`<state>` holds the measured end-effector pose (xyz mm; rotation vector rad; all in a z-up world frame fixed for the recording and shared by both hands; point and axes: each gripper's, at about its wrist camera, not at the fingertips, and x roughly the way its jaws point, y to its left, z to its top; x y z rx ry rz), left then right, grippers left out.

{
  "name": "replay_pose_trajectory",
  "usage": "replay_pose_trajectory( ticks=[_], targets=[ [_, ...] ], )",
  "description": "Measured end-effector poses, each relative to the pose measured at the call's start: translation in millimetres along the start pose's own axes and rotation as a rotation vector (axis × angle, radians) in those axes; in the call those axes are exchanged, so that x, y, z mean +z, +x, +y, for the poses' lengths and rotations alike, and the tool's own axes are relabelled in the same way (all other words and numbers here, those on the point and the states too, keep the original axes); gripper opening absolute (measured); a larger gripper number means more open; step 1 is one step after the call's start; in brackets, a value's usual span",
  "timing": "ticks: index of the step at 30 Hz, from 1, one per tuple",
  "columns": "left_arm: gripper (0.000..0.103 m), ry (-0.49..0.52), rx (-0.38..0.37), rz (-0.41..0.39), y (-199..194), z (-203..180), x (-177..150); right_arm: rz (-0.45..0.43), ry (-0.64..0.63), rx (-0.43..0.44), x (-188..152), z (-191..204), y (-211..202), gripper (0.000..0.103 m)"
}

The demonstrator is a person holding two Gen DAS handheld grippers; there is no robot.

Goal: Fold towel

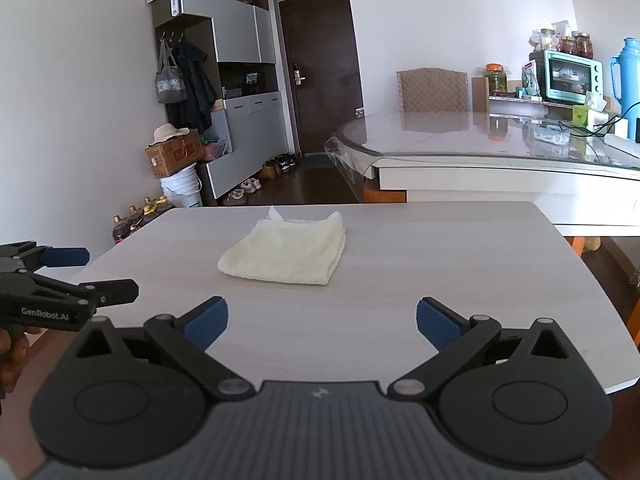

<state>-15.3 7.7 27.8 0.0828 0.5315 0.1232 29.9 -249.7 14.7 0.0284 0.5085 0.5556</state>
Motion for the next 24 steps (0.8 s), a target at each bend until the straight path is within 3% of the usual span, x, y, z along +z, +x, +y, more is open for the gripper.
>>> replay_pose_trajectory(
  ticks=[24],
  targets=[
    [0.103,0.005,-0.021,0.05,16,-3,-4,0.036,0.011,0.007,-8,5,11,0.102]
  ],
)
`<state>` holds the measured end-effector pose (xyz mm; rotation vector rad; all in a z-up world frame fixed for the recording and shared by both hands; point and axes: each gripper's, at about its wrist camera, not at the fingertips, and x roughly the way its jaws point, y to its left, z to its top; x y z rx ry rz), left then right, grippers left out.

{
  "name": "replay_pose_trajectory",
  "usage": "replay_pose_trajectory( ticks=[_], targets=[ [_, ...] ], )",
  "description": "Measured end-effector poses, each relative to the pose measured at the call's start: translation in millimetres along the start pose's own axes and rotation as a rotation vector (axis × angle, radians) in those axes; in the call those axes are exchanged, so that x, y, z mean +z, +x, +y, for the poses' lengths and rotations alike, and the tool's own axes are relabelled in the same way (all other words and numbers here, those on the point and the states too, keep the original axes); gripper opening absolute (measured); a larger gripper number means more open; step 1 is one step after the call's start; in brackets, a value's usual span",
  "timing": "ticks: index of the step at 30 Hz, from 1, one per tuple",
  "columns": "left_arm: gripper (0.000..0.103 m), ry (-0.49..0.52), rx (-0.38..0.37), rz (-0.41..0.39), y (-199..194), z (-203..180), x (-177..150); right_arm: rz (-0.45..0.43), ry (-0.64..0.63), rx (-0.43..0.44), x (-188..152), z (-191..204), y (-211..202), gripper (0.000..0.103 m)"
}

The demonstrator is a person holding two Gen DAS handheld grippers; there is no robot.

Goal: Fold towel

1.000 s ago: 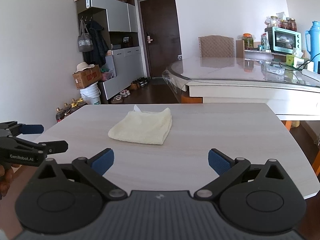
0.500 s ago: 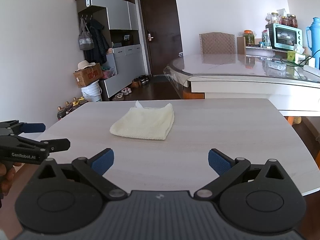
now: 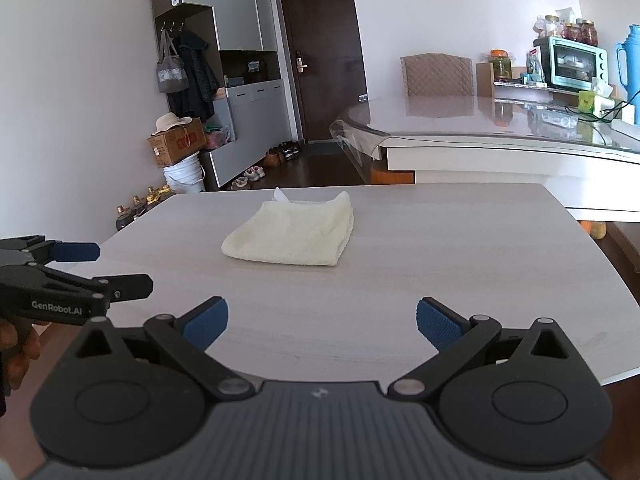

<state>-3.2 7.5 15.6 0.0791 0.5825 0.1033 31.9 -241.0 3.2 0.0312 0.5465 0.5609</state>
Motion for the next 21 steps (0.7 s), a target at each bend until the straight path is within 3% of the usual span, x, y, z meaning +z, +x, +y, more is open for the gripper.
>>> replay_pose_trajectory(
  ticks=[10,17,21],
  targets=[
    [0.103,0.033,0.011,-0.008,9,-9,3,0.01,0.0,-0.017,4,-2,6,0.102],
    [0.103,-0.04,-0.023,0.002,20,0,5,0.028,-0.017,-0.015,8,1,17,0.102],
    [0.103,-0.028,-0.004,0.007,29,1,9,0.036,-0.021,-0.015,11,1,23,0.102]
  ],
)
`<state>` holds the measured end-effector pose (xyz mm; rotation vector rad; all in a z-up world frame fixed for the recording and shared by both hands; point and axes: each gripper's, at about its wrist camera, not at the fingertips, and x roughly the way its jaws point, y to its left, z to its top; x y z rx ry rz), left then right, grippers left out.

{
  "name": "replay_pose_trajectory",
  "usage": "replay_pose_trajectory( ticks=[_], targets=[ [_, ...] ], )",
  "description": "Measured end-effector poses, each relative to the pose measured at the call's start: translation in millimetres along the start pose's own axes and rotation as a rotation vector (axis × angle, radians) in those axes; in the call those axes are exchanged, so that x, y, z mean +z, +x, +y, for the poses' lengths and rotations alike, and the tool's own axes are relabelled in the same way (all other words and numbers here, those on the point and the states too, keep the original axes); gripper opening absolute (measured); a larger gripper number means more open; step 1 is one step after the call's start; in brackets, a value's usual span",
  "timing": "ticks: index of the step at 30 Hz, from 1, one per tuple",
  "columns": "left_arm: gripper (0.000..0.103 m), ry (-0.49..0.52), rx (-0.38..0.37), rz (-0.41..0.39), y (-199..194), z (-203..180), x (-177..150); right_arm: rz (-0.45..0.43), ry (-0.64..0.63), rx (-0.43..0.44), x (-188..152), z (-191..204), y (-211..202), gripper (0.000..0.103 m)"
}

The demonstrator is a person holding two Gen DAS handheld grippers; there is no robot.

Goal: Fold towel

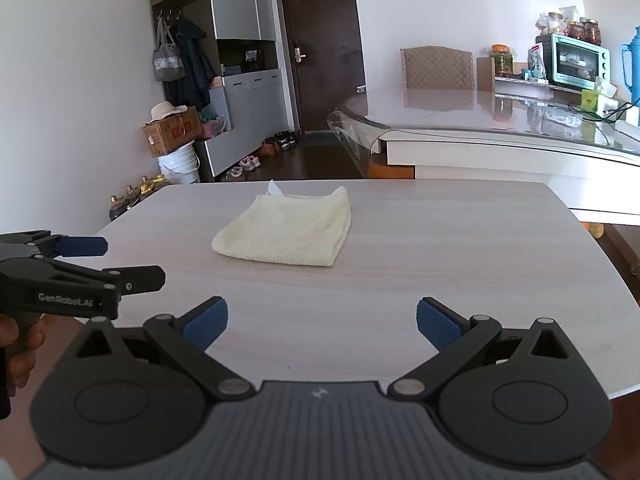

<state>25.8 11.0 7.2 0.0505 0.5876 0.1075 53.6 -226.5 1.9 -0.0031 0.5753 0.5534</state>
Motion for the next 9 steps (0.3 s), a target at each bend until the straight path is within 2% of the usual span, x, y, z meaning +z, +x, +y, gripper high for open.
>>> replay_pose_trajectory(
  ticks=[9],
  targets=[
    [0.103,0.012,0.018,-0.026,10,0,5,0.017,-0.008,0.0,4,-1,12,0.102]
  ],
)
